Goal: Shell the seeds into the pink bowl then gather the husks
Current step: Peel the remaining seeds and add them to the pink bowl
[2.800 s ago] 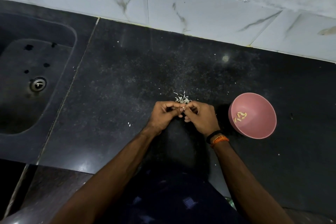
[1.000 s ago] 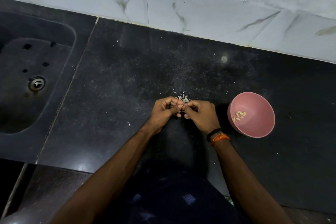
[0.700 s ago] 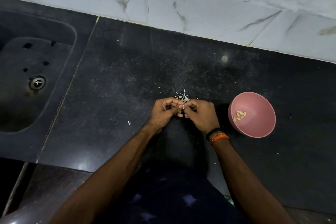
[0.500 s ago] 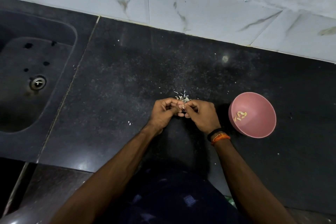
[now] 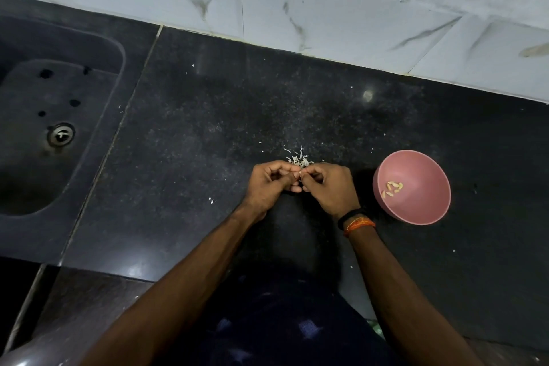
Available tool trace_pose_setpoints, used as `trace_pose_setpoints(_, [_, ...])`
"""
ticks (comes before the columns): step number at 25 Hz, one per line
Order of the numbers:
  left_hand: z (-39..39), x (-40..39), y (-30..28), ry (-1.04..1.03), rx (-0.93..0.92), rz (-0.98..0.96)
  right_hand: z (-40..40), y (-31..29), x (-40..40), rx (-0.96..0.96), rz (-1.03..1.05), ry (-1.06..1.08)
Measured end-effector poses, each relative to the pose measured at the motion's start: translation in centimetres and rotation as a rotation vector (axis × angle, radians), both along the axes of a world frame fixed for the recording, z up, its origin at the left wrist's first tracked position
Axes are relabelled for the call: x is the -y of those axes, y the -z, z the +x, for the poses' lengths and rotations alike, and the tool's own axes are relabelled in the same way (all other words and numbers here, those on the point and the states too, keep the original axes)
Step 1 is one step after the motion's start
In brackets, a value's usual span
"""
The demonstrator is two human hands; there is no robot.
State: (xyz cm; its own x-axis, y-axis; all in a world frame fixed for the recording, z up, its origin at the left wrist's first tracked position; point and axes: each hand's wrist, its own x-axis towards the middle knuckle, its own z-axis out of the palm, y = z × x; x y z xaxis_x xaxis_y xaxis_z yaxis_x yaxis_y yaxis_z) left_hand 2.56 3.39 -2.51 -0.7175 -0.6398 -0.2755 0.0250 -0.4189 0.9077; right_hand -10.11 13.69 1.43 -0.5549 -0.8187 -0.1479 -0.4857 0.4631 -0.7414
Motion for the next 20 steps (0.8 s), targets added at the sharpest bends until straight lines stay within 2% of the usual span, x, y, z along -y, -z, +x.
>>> trace_pose_setpoints(16, [-0.01,-0.01,-0.09,-0.014,-0.009,0.039,0.09,0.15,0.21,-0.065,0.019,-0.008])
trace_pose_setpoints(18, [0.09,0.06,-0.08,-0.02,-0.01,0.044,0.1,0.09,0.21,0.004,0.013,0.001])
trace_pose_setpoints(20, [0.17,0.04,-0.06,-0.034,-0.016,0.045,0.11,-0.04,0.12,0.157,-0.006,0.047])
